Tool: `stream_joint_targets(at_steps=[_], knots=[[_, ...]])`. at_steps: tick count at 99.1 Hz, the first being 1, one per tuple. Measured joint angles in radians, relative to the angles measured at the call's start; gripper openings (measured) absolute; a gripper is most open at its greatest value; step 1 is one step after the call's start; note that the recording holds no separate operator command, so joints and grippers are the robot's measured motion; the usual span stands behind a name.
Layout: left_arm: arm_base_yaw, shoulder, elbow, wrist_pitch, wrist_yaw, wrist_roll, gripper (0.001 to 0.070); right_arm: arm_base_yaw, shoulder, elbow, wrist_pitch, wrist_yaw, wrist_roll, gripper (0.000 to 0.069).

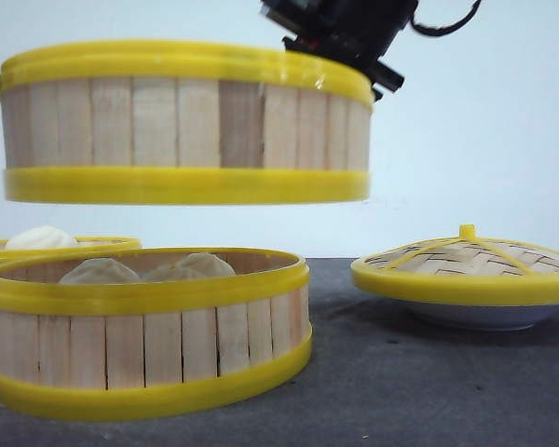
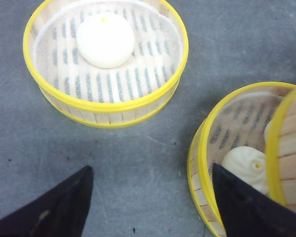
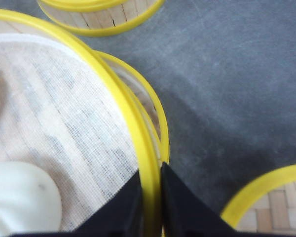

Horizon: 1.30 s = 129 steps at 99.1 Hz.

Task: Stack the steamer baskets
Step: 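Lower the held basket onto the nearest basket with the right gripper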

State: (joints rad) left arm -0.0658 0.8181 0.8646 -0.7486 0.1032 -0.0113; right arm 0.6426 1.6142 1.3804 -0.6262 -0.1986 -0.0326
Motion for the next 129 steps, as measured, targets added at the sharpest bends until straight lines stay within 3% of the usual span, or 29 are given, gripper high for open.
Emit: stream_joint_targets(at_steps=[74, 129], knots=[[0.0, 0.0, 0.0, 0.0, 0.0, 0.0, 0.0466, 0.02, 0.114, 0.0, 0.167, -0.002, 0.069, 0.0026], [0.0, 0.0, 0.0, 0.0, 0.0, 0.0, 0.0466, 0.025, 0.174, 0.0, 0.175, 0.014, 0.109, 0.0026]])
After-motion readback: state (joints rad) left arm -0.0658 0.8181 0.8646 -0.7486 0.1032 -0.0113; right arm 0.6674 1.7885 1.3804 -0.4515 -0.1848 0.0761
